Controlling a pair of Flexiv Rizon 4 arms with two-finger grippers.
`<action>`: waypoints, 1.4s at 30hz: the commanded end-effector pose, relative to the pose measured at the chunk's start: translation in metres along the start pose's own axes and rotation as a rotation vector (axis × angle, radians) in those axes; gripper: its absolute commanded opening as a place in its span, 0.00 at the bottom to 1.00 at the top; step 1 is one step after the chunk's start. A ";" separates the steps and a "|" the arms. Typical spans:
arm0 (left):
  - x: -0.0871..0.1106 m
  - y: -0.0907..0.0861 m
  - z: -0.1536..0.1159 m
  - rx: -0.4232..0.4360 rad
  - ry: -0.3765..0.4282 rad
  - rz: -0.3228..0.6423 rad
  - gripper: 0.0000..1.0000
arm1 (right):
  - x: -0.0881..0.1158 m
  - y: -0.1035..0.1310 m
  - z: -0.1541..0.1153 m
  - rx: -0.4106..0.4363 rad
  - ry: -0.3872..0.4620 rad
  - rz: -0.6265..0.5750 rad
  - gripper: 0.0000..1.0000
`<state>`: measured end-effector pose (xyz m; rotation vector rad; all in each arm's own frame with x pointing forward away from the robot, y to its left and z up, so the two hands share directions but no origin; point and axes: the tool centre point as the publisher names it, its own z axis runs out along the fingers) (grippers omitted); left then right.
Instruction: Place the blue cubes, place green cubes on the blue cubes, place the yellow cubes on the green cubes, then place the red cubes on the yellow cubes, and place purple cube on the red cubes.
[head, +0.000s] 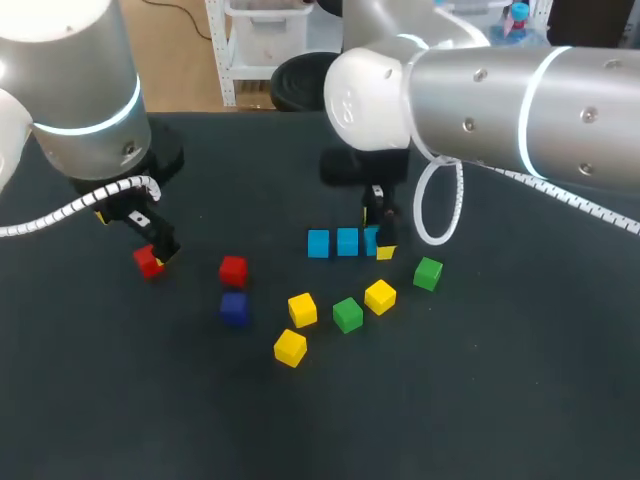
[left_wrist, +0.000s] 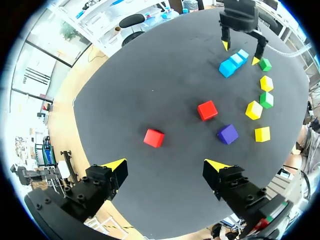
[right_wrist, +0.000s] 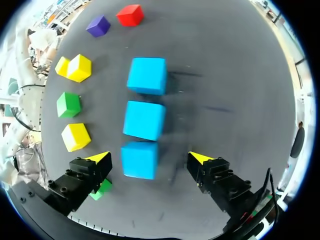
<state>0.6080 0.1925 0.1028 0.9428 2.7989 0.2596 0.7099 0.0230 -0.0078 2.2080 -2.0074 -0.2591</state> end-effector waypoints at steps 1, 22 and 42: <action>0.000 0.000 0.000 -0.002 0.001 0.000 1.00 | 0.020 0.014 -0.023 0.075 -0.022 0.033 1.00; 0.000 0.000 0.000 -0.002 0.001 0.000 1.00 | 0.031 0.068 -0.012 0.056 -0.074 0.181 1.00; 0.000 0.000 0.000 -0.002 0.001 0.000 1.00 | 0.054 0.089 0.001 0.085 -0.038 0.328 1.00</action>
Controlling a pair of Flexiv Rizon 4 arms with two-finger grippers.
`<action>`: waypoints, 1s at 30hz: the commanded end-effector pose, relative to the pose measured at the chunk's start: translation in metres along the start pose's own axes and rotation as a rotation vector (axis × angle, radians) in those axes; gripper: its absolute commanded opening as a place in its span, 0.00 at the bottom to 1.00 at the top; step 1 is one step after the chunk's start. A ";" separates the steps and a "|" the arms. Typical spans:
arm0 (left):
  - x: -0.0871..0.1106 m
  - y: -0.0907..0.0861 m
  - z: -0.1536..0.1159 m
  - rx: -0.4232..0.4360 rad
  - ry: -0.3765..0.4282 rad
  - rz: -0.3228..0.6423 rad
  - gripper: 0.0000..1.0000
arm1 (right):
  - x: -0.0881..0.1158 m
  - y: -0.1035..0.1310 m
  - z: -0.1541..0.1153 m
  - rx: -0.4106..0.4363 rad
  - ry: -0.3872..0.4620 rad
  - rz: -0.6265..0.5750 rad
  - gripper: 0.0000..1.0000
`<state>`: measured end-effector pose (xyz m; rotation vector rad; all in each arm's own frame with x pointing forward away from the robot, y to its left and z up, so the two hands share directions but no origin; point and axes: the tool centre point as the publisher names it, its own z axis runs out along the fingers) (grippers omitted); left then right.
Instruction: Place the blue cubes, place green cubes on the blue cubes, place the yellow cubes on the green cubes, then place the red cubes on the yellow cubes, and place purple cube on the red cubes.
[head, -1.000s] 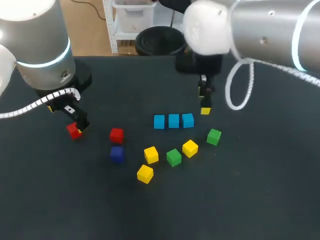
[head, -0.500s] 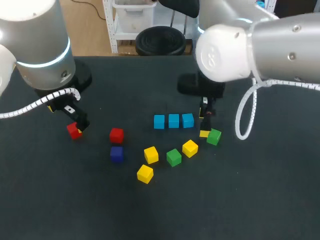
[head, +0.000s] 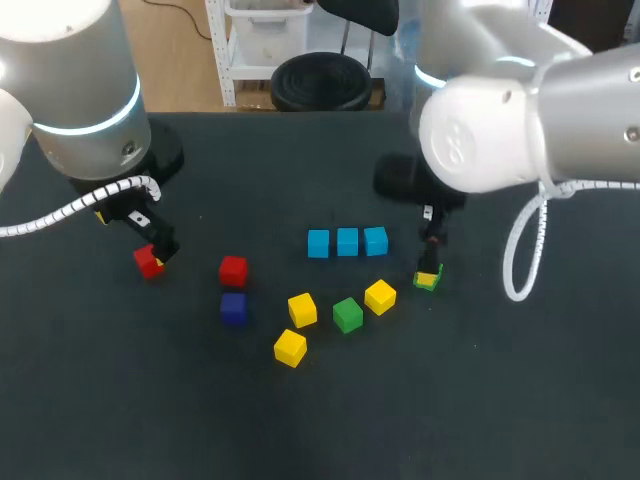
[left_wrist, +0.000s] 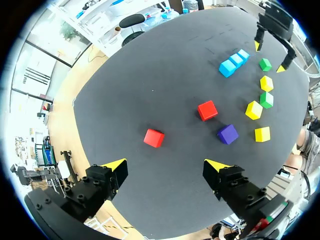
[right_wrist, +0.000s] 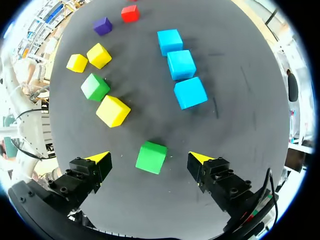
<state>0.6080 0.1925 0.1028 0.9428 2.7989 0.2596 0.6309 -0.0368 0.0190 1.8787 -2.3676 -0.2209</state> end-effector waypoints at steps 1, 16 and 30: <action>0.000 0.000 0.000 -0.002 0.001 0.000 1.00 | 0.004 0.000 0.013 0.035 -0.005 0.011 1.00; 0.000 0.000 0.000 -0.002 0.001 0.000 1.00 | 0.005 -0.004 0.028 -0.012 -0.028 0.025 1.00; 0.000 0.000 0.000 -0.002 0.001 0.000 1.00 | 0.006 -0.001 0.030 -0.015 -0.008 0.025 0.17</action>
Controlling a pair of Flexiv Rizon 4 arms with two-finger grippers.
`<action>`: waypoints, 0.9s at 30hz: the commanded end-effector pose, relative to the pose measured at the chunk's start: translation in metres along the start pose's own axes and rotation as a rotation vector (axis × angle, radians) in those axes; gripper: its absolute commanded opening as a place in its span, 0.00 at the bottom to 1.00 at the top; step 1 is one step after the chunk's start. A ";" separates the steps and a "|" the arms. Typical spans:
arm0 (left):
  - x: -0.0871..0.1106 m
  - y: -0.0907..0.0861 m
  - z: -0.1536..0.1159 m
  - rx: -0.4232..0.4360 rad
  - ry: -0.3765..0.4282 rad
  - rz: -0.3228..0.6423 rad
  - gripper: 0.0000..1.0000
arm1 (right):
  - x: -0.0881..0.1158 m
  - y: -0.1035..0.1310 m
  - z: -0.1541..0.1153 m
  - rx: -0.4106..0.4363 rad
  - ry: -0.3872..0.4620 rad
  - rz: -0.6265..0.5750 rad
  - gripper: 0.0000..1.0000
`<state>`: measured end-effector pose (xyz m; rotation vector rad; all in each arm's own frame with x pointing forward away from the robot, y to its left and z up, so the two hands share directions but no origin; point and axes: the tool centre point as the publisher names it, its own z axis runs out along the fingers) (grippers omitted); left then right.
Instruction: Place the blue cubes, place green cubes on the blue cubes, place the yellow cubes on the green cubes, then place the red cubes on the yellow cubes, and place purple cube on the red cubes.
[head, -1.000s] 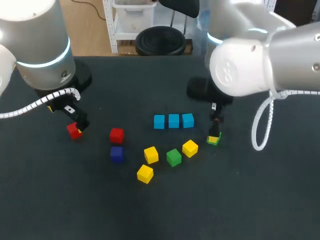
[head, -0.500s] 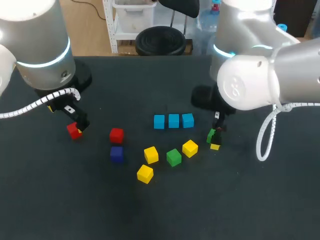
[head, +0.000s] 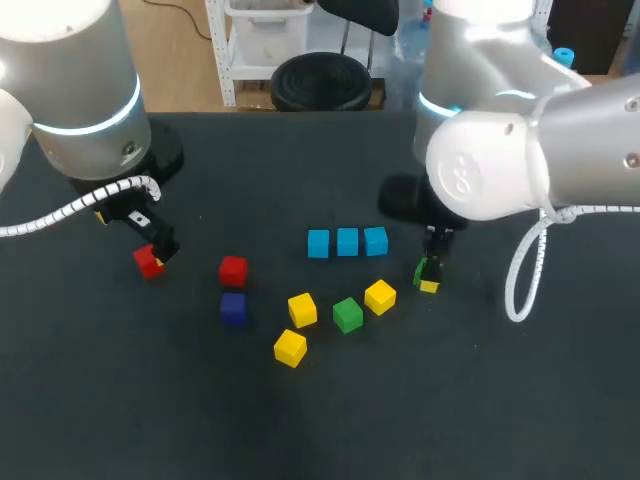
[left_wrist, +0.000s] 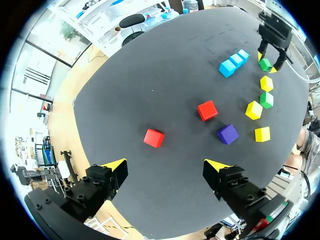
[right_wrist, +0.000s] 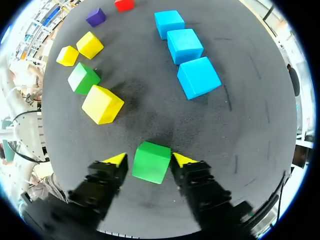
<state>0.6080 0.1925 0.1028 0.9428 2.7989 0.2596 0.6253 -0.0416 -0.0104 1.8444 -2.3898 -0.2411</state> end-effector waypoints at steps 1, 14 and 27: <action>0.000 0.000 0.000 -0.002 0.001 0.000 1.00 | -0.001 0.000 0.001 -0.004 0.002 -0.002 0.13; 0.000 0.000 0.000 -0.002 0.001 0.000 1.00 | -0.021 -0.015 -0.029 0.066 -0.006 -0.094 0.00; 0.000 0.000 0.000 -0.002 0.001 0.000 1.00 | -0.081 -0.038 -0.054 0.142 0.004 -0.246 0.00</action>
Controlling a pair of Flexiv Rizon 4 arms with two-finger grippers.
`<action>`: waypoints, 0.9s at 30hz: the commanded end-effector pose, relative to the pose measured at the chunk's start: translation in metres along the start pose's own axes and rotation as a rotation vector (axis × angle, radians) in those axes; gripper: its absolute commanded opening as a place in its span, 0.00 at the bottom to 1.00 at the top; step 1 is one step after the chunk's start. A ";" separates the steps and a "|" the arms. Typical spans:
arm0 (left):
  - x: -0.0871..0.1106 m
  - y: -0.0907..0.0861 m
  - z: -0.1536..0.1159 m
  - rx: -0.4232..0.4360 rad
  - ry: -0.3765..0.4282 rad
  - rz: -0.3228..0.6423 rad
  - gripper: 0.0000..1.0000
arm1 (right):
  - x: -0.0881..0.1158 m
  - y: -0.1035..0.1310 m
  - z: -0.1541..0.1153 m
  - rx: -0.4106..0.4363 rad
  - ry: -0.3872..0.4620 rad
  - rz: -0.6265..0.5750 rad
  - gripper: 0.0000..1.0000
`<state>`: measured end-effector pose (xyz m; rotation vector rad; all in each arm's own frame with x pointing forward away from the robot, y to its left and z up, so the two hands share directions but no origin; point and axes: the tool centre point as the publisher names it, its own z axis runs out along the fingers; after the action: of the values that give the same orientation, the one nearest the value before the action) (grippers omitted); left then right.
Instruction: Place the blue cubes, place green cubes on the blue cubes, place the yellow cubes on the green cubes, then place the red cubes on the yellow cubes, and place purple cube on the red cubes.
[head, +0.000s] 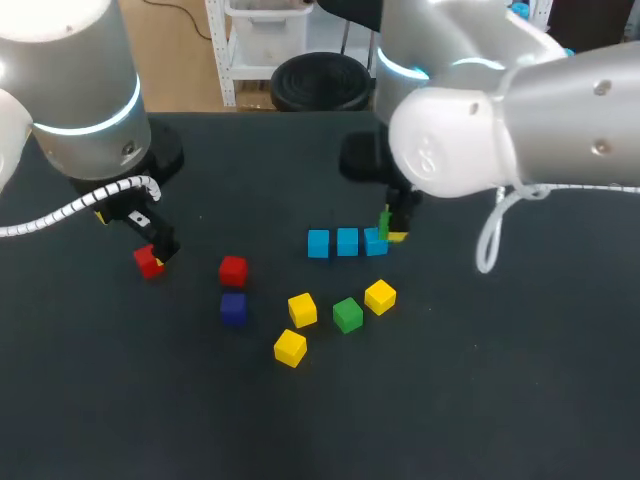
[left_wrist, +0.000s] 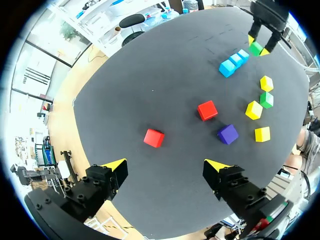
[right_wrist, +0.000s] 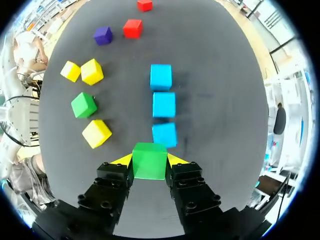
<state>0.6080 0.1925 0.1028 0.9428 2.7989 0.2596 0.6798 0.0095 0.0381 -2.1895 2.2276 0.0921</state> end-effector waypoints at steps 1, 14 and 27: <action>0.000 0.000 0.000 -0.002 0.001 0.000 1.00 | -0.018 -0.013 0.003 -0.017 0.020 -0.012 0.00; 0.000 0.000 0.000 -0.002 0.001 0.000 1.00 | -0.027 -0.016 0.010 -0.044 0.029 -0.039 0.00; 0.000 0.000 0.000 -0.002 0.001 0.000 1.00 | -0.032 -0.015 0.017 -0.065 0.035 -0.060 0.00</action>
<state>0.6080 0.1925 0.1028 0.9428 2.7989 0.2596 0.6923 0.0419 0.0234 -2.3023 2.2039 0.1206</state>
